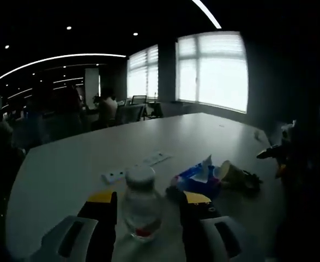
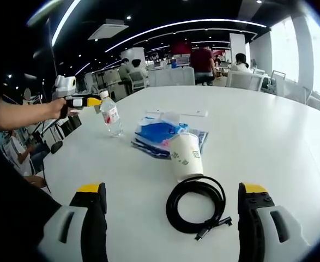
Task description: Arrange the tabletop items into an orderly group along one side of the table until the central work area is clear of visible clutter.
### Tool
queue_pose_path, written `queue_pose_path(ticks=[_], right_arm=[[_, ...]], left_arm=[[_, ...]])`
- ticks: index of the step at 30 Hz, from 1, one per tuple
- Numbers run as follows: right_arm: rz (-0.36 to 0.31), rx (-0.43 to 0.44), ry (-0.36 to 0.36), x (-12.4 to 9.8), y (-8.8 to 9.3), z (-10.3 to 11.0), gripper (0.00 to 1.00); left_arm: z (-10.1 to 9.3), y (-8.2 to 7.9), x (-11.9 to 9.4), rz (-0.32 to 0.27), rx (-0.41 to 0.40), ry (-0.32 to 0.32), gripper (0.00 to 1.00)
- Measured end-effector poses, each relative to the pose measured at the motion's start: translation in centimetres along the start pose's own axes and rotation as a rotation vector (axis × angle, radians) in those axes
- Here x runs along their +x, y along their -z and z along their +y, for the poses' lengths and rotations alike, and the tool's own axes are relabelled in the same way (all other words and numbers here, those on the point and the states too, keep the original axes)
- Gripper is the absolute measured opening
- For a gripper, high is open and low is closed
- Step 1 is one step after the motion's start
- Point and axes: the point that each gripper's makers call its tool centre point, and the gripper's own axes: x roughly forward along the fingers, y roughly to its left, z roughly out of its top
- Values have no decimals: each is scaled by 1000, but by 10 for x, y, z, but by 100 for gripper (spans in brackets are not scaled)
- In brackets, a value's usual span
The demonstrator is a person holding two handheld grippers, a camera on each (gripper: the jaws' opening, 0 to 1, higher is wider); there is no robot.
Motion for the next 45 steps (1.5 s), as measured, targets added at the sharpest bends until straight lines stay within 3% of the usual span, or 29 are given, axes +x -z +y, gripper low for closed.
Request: queue_pose_path(ticks=[10,12,20,24,33,37,44,45], right_arm=[[13,-3,7,7,-3,-10,97],[17,-6,4,10,-2,-12,97],[21,-24,-8,22,-2,-19,97],[16,-33,-15,30,-6,-20,93],[43,-75,-45,49,-3,-18,87],[46,-96,-41,62,-5,-22,83],[52,-122,-46,83,-7,-21,73],[62,-118,-52,88,-6,-20,73]], left_arm=[[-21,13,-28,31,-53,-52,54],[-16,16,-34,27,-60,-70,58],[-47,12,-52,30,-87,-99,61],[-56,9,-59,1,-154,-115,69],[-60,17,-79,-17,-162,-115,79],[-71,21,-85,-12,-159,-107,83],[-76,25,-94,-18,-143,-131,89],[-74,22,-97,-40,-140,-149,90]])
